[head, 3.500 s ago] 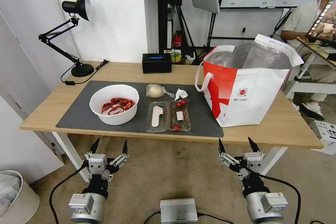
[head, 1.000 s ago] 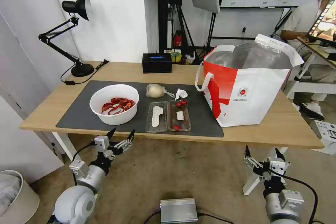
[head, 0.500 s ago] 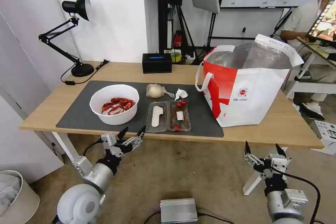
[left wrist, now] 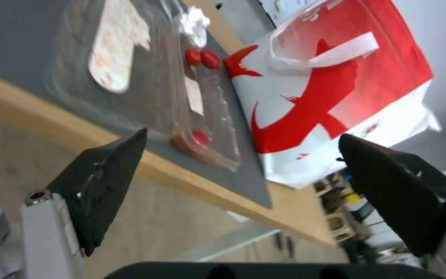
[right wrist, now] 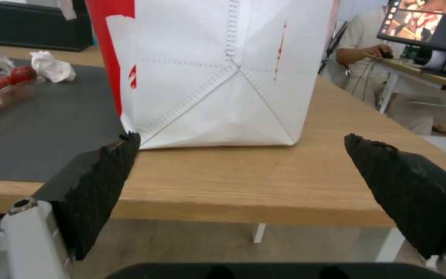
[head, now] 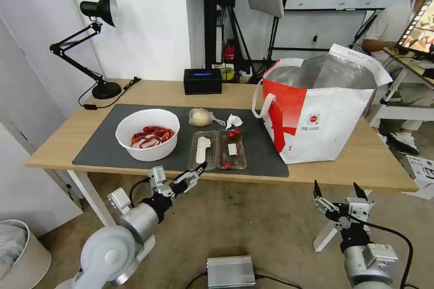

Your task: Pick up the trash from the table and place it into the takeout bag.

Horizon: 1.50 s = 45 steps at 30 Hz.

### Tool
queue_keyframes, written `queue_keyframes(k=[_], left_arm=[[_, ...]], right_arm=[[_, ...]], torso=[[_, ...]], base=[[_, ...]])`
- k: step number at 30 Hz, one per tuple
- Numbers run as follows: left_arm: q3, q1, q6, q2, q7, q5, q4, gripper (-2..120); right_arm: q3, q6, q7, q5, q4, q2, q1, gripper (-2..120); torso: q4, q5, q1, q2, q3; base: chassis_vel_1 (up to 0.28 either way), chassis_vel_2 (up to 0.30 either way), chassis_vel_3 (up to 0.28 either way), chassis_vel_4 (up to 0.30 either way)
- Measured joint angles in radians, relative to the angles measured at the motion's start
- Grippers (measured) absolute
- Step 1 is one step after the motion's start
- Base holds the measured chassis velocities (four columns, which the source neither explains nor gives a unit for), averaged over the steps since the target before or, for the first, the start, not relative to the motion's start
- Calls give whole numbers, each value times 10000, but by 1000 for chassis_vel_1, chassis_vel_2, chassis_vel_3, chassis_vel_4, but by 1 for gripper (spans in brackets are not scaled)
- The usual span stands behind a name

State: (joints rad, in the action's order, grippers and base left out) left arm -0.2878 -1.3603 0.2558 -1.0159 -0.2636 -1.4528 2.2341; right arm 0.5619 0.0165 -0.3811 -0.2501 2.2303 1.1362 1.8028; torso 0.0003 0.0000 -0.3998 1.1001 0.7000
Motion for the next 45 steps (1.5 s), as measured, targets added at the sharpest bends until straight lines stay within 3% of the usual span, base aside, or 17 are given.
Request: queue_keyframes(k=[8, 26, 45], left_arm=[[547, 406, -206, -596, -718, -752, -63, 100], [1132, 946, -514, -1882, -1576, -1357, -670, 100], [1705, 1859, -824, -2201, -1941, -1156, -1521, 100]], right_arm=[[40, 9, -2, -19, -56, -31, 20, 100], [43, 10, -44, -14, -277, -29, 43, 100], [201, 32, -95, 22, -337, -6, 140, 100]], torso=[[-4, 1, 0, -1, 0], [-3, 1, -2, 0, 0], [-3, 0, -2, -1, 0]], base=[[0, 0, 0, 0], [0, 0, 0, 0], [0, 0, 0, 0]])
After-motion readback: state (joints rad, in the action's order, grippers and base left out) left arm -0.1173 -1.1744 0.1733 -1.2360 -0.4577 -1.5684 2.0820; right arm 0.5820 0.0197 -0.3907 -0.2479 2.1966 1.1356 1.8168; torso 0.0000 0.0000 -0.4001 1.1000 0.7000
